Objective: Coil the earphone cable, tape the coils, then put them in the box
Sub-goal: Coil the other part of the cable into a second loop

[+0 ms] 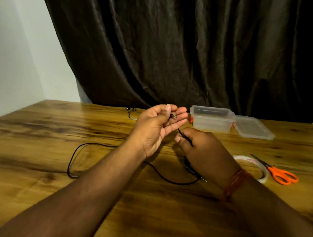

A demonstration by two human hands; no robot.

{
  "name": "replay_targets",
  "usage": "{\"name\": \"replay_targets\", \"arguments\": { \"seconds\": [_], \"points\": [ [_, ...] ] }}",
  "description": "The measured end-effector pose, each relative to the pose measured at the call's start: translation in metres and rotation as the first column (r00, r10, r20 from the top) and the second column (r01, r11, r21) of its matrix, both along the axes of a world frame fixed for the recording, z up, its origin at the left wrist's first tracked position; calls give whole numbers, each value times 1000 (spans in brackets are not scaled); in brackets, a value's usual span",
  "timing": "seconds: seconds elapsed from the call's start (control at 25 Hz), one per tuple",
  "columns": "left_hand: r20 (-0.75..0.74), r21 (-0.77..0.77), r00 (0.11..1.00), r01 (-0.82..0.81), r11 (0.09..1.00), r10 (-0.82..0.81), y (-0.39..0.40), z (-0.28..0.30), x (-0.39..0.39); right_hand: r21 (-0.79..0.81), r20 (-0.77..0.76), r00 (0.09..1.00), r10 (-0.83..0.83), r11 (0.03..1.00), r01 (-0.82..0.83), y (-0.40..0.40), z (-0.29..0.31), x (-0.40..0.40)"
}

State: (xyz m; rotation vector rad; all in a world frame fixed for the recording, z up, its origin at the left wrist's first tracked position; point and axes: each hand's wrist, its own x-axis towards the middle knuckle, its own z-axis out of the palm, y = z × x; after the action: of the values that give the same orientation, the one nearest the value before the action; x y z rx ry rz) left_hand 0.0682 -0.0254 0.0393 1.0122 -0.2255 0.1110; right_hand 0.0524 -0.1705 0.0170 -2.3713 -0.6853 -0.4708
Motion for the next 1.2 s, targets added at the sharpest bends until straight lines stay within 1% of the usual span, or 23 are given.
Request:
{"name": "replay_targets", "arguments": {
  "seconds": [0.08,0.16,0.28,0.36,0.44,0.48,0.52,0.6,0.68,0.76,0.84,0.92,0.96,1.04,1.08,1.12,1.16,1.2],
  "points": [
    [30,60,996,-83,995,81,0,-8,4,-46,30,999,17,999,-15,3,-2,-2],
    [103,210,984,-165,964,146,1,-14,4,-39,33,998,61,997,-59,5,-1,-6],
    [182,418,970,-223,881,160,5,-21,3,7,46,994,101,995,-101,4,7,-10],
    [231,532,963,-245,810,139,8,-27,3,34,65,995,79,996,-82,-3,13,-5],
    [277,634,958,-237,736,70,8,-32,1,43,86,995,47,998,-51,-12,18,1],
    [275,665,961,-206,718,21,6,-34,0,54,105,994,32,998,-38,-16,21,4],
    [250,676,968,-152,721,-30,3,-35,-1,72,134,991,20,997,-29,-20,22,7],
    [163,633,980,-12,774,-117,-3,-34,-5,93,217,976,-13,996,-8,-25,23,10],
    [96,555,981,86,827,-167,-6,-32,-9,111,267,963,-48,994,18,-28,22,12],
    [57,510,975,156,846,-215,-6,-31,-11,166,282,957,-71,986,24,-29,20,14],
    [62,488,961,206,848,-269,-6,-30,-13,230,266,960,-87,973,25,-28,17,16],
    [86,452,947,241,859,-311,-6,-29,-15,289,204,975,-82,957,20,-25,12,18],
    [100,417,941,257,872,-325,-5,-27,-16,325,150,987,-60,946,9,-22,9,18],
    [136,321,929,289,902,-346,-5,-24,-19,439,-12,999,48,898,-38,-14,3,15],
    [156,274,925,295,915,-345,-6,-23,-21,494,-101,988,118,868,-53,-10,0,13],
    [171,234,928,289,928,-332,-6,-21,-22,512,-163,973,162,857,-56,-6,-3,10],
    [176,202,937,265,943,-302,-6,-19,-22,493,-191,964,183,868,-67,-3,-7,8],
    [174,172,950,231,958,-260,-6,-17,-22,442,-184,967,178,893,-81,-1,-10,7]
  ]
}}
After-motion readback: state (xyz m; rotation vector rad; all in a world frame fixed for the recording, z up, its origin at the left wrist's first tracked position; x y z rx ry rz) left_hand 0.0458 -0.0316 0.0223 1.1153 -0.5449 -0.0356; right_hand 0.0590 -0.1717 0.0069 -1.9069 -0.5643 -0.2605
